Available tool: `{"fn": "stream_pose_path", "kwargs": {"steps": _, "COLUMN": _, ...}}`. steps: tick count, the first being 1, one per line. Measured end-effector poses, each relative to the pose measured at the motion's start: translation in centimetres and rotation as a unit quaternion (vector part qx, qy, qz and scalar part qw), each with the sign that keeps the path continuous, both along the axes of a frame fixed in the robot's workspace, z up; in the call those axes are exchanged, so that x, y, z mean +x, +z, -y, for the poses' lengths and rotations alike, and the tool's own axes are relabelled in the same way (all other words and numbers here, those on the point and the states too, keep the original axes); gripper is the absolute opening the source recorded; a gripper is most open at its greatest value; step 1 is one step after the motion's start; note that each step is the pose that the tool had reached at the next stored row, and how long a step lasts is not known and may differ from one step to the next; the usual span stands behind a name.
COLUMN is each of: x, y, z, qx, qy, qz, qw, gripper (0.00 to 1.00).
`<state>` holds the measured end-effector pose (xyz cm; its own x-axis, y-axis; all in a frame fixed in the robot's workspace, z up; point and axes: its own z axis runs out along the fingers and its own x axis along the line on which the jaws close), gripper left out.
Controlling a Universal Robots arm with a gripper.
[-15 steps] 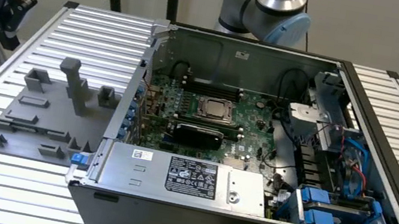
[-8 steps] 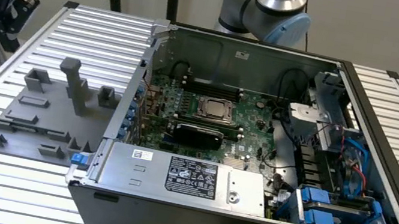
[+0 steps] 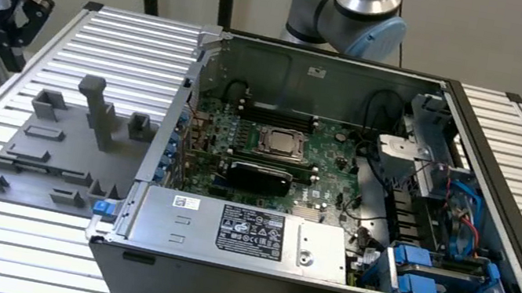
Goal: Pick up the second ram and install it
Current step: 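Pick up the second ram and move it above second insertion slot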
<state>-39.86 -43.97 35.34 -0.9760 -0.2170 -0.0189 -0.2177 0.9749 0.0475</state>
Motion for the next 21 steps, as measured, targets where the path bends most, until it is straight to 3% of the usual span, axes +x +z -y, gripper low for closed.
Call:
{"fn": "stream_pose_path", "kwargs": {"steps": 6, "x": 0.0, "y": -0.50, "z": 0.00, "qx": 0.0000, "qy": 0.054, "qz": 0.0000, "qw": 0.9985, "gripper": 0.00}}
{"fn": "stream_pose_path", "kwargs": {"steps": 11, "x": 0.0, "y": -0.94, "z": 0.00, "qx": 0.0000, "qy": 0.100, "qz": 0.0000, "qw": 0.9950, "gripper": 0.00}}
{"fn": "stream_pose_path", "kwargs": {"steps": 16, "x": 0.0, "y": -1.37, "z": 0.00, "qx": 0.0000, "qy": 0.145, "qz": -0.0001, "qw": 0.9895, "gripper": 0.00}}
{"fn": "stream_pose_path", "kwargs": {"steps": 21, "x": 0.0, "y": -1.79, "z": 0.00, "qx": 0.0000, "qy": 0.190, "qz": 0.0000, "qw": 0.9818, "gripper": 0.00}}
